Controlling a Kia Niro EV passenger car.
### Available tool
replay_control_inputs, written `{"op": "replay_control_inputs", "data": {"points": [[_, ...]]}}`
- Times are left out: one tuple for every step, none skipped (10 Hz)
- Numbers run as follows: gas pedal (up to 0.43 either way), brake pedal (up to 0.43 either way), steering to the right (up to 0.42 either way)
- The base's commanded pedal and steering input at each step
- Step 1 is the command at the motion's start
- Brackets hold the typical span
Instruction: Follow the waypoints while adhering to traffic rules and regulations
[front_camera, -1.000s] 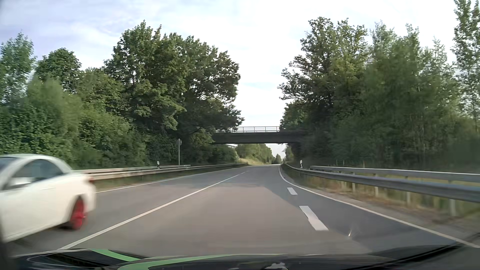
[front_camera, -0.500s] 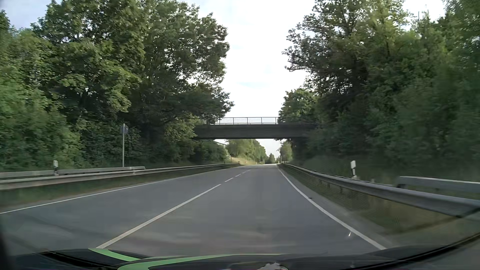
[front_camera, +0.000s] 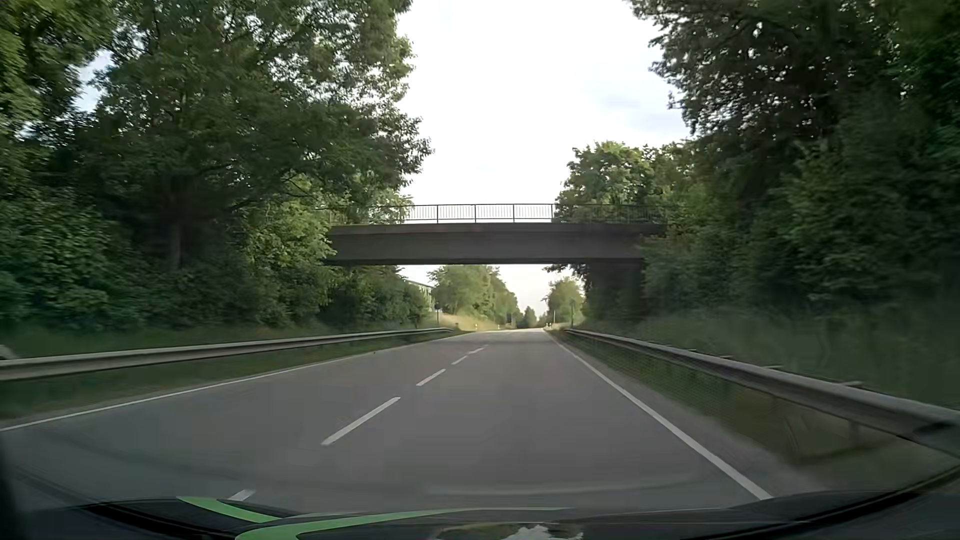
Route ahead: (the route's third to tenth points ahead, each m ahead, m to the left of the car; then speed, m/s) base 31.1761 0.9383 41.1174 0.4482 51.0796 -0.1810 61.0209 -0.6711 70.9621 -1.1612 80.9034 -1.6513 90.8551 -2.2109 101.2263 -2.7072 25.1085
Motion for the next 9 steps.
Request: {"op": "replay_control_inputs", "data": {"points": [[0.339, 0.0, 0.012], [0.339, 0.0, 0.012], [0.339, 0.0, 0.012], [0.339, 0.0, 0.011], [0.331, 0.0, 0.011], [0.331, 0.0, 0.01], [0.331, 0.0, 0.008], [0.331, 0.0, 0.007], [0.331, 0.0, 0.007]]}}
